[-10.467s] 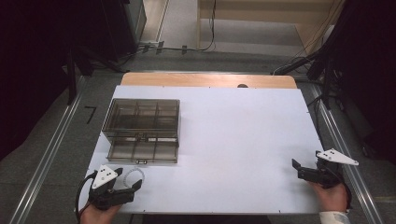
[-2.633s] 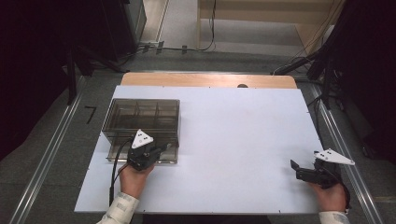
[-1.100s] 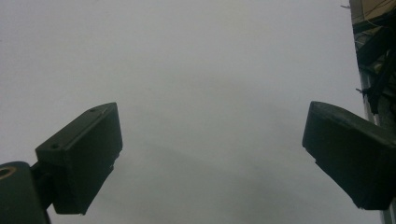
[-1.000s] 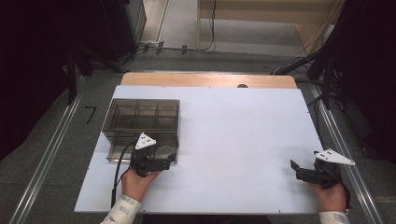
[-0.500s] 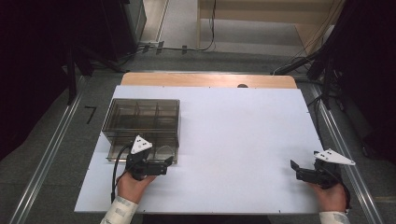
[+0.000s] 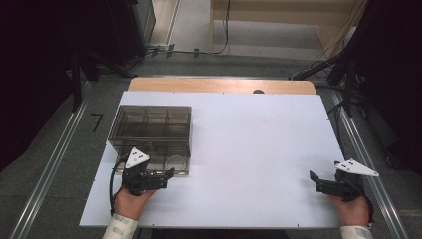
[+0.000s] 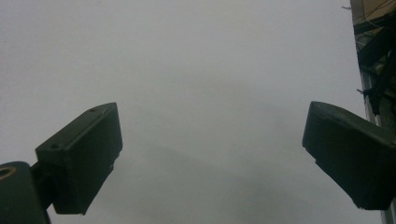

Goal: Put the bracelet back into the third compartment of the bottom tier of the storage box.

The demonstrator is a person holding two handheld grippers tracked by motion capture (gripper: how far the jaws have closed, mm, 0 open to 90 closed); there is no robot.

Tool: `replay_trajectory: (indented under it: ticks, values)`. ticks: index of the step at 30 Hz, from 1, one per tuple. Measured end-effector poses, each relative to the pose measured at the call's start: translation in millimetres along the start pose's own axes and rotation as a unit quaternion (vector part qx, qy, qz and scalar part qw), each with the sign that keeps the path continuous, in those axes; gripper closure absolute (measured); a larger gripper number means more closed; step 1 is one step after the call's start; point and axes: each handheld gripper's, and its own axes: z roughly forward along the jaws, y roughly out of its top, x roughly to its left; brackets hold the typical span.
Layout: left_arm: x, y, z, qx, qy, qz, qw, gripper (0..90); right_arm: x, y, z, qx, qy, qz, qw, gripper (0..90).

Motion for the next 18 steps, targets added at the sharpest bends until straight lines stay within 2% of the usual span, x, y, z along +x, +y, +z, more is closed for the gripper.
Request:
replay_trajectory:
  ticks: [18]
  values:
    - [11.9,-13.0,-20.6,-0.011,0.021,-0.006,0.9997,3.7,0.0,-0.1,0.0,0.001,0.001,0.000,1.0000,3.6]
